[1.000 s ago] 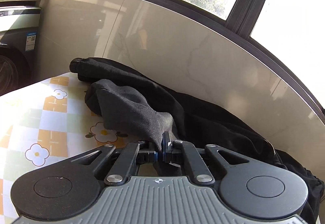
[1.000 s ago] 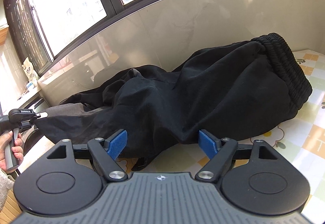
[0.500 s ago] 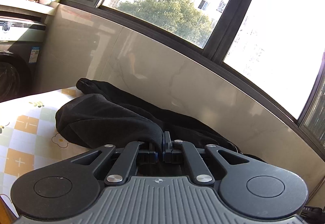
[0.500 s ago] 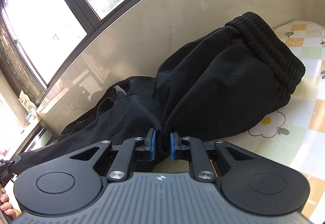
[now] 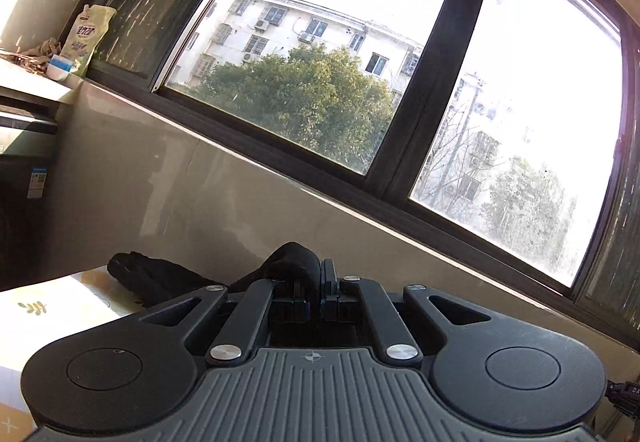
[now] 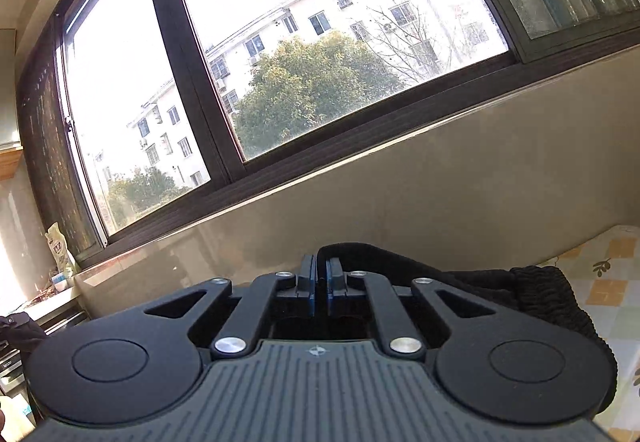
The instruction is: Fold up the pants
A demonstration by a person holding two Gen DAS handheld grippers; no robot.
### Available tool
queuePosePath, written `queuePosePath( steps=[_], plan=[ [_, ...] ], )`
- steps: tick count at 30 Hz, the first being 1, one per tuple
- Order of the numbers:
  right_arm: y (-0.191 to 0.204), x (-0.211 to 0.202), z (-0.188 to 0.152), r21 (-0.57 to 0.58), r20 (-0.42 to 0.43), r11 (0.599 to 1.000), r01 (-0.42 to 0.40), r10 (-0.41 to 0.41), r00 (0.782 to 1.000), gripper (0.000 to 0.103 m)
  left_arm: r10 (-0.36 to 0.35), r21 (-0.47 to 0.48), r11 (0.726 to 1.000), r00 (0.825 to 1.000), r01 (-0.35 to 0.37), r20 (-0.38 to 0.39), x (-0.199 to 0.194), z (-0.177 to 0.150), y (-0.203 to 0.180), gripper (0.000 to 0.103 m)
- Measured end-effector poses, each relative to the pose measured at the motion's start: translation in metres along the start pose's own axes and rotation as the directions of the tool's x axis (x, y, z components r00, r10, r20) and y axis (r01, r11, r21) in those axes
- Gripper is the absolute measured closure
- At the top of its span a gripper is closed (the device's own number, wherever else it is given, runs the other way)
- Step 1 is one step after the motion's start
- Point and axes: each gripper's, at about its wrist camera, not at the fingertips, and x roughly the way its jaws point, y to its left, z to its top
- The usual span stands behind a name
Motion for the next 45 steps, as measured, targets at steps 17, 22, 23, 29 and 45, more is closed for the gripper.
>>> queuePosePath(
  steps=[17,22,23,29,45],
  plan=[
    [0.000,0.077,-0.058,-0.071,-0.298,0.997,0.014,-0.034,0.954,0.050,0.093,0.038,0.996,0.926,-0.085,-0.366,0.123,-0.046,0.010,0.038],
    [-0.003,0.019,-0.052,-0.050,-0.256,0.998,-0.037,0.023,0.966,0.047,-0.009,0.020,1.000,0.894,0.021,-0.448,0.095,-0.051,0.001,0.030],
    [-0.005,0.009,-0.052,-0.045,-0.246,0.998,-0.037,0.025,0.969,0.047,-0.021,0.014,0.999,0.889,0.031,-0.457,0.090,-0.052,-0.001,0.029],
    [-0.024,-0.034,-0.067,-0.075,-0.234,0.992,0.106,-0.121,0.965,0.042,-0.060,-0.043,0.998,0.848,0.044,-0.526,0.067,-0.071,0.001,0.025],
    [-0.076,-0.036,-0.099,0.355,-0.264,0.919,0.173,-0.079,0.961,0.024,-0.094,-0.234,0.971,0.802,-0.058,-0.590,0.100,-0.112,0.025,0.024]
  ],
)
